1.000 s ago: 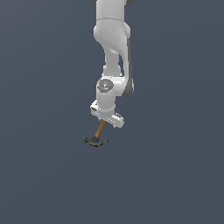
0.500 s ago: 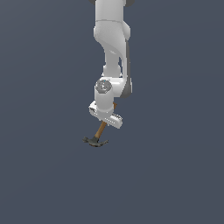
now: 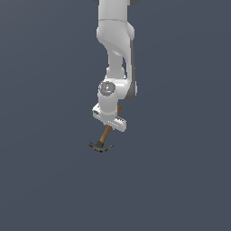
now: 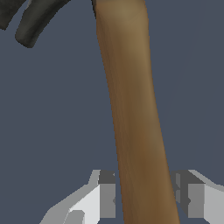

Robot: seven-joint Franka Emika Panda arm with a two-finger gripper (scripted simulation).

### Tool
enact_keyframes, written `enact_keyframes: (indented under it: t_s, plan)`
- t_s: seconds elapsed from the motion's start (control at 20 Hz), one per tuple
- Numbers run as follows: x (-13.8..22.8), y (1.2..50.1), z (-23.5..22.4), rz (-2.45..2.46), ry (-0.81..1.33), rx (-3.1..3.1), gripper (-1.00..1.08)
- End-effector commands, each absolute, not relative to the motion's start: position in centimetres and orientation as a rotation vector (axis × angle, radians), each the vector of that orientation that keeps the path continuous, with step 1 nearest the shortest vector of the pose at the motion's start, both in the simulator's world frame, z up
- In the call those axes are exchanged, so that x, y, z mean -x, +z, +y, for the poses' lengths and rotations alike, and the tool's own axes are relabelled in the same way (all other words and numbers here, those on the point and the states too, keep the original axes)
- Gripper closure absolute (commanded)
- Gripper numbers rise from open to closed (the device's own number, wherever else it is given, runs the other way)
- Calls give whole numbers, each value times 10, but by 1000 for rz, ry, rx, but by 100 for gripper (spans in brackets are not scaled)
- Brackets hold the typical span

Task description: Pick up the object and move it to a goal position.

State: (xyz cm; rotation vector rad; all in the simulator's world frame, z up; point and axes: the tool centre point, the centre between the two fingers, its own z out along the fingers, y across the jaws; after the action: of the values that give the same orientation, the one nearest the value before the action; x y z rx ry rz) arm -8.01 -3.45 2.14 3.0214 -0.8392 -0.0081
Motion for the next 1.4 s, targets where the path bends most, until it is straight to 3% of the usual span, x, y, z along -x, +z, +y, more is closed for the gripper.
enact_keyframes:
  t_s: [0.0, 0.5, 1.35]
  plan:
    - [79, 29, -30, -837, -2, -3023, 108]
    - [80, 89, 10, -835, -2, -3025, 108]
    - [81, 260, 120, -826, 1, -3025, 108]
